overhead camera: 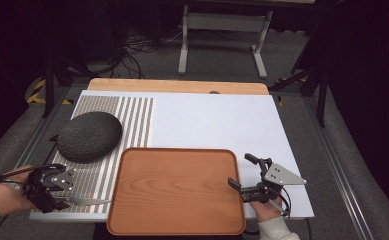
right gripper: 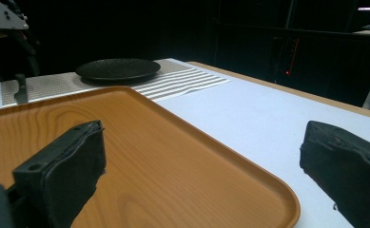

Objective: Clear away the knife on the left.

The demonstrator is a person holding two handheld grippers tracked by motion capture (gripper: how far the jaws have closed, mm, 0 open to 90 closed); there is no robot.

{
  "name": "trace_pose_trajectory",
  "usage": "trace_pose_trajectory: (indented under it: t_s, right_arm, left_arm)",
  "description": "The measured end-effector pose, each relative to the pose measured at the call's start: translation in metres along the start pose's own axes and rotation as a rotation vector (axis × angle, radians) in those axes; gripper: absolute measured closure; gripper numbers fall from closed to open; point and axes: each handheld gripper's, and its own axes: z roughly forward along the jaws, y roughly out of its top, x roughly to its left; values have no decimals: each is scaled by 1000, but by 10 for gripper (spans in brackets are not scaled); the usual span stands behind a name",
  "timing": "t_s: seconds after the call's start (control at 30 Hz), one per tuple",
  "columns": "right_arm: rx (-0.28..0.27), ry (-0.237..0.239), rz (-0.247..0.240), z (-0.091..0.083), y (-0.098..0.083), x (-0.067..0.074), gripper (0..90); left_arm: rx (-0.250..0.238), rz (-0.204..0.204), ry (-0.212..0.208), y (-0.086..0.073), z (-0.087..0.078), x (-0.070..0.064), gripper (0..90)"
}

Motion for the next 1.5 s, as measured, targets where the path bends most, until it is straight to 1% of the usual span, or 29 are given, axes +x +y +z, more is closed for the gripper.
trace_pose_trajectory:
  t_s: [0.03, 0.1, 0.13, 0.23, 0.27, 0.3, 0.33, 0.37, 0.43, 0.47, 0.5, 0.53, 0.6, 0.63, 0.67, 0.7, 0.73, 0.8, 0.83, 0.9, 0.93, 1.0, 1.03, 1.1, 1.13, 1.27, 1.37, 1.4, 1.5]
  right_arm:
    - [1, 0, -3, 0, 0, 0, 19]
    - [1, 0, -3, 0, 0, 0, 19]
    - [0, 2, -1, 0, 0, 0, 19]
    - [0, 3, -1, 0, 0, 0, 19]
    - [0, 3, -1, 0, 0, 0, 19]
    - [-1, 5, -1, 0, 0, 0, 20]
    - [0, 6, -3, 0, 0, 0, 20]
    - [2, 6, -4, 0, 0, 0, 20]
    - [3, 6, -4, 0, 0, 0, 20]
    - [3, 6, -4, 0, 0, 0, 20]
    - [1, 7, -4, 0, 0, 0, 20]
    - [3, 6, -4, 0, 0, 0, 20]
    - [2, 7, -6, 0, 0, 0, 20]
    - [3, 7, -6, 0, 0, 0, 20]
    - [3, 7, -5, 0, 0, 0, 20]
    - [2, 7, -6, 0, 0, 0, 21]
    - [2, 7, -6, 0, 0, 0, 21]
    - [2, 9, -5, 0, 0, 0, 21]
    - [2, 9, -5, 0, 0, 0, 21]
    - [2, 9, -6, 0, 0, 0, 21]
    - [1, 8, -6, 0, 0, 0, 21]
    - [2, 9, -8, 0, 0, 0, 21]
    - [2, 9, -7, 0, 0, 0, 21]
    - [2, 9, -7, 0, 0, 1, 21]
    - [2, 10, -6, 0, 0, 1, 21]
    - [3, 9, -7, 0, 0, 0, 21]
    - [-1, 10, -3, 0, 0, 0, 21]
    - [0, 9, -3, 0, 0, 0, 21]
    - [-2, 11, -2, 0, 0, 0, 21]
  left_arm:
    - [9, 3, -11, 0, 1, 1, 385]
    - [27, 9, -20, 0, 3, 2, 434]
    - [42, 7, -18, -1, 4, 2, 437]
    - [65, 12, -22, -1, 5, 4, 467]
    - [65, 12, -22, -1, 5, 4, 475]
    - [80, 21, -23, -1, 6, 5, 491]
    - [80, 24, -23, -2, 8, 5, 499]
    - [103, 26, -19, -2, 8, 5, 504]
    - [102, 32, -20, -2, 9, 5, 525]
    - [118, 43, -18, -2, 10, 6, 525]
    - [118, 42, -17, -2, 12, 6, 540]
    - [134, 58, -19, -2, 13, 7, 554]
    - [139, 58, -17, -2, 14, 6, 596]
    - [153, 67, -14, -1, 14, 6, 616]
    - [147, 72, -14, -1, 15, 5, 638]
    - [157, 85, -9, -1, 15, 5, 655]
    - [157, 85, -9, -1, 15, 5, 674]
    - [175, 116, 1, 2, 17, 3, 711]
    - [182, 121, 4, 2, 17, 3, 724]
    - [178, 124, 4, 3, 18, 2, 744]
    - [184, 140, 9, 3, 18, 2, 775]
    - [177, 146, 10, 3, 18, 1, 783]
    - [175, 159, 12, 3, 19, 1, 787]
    - [176, 162, 13, 3, 19, 0, 792]
    - [185, 172, 18, 4, 18, 0, 794]
    - [181, 169, 17, 3, 18, -1, 798]
    - [181, 180, 16, 4, 19, 0, 799]
    - [184, 173, 17, 4, 19, -1, 799]
    - [182, 169, 18, 4, 19, -1, 800]
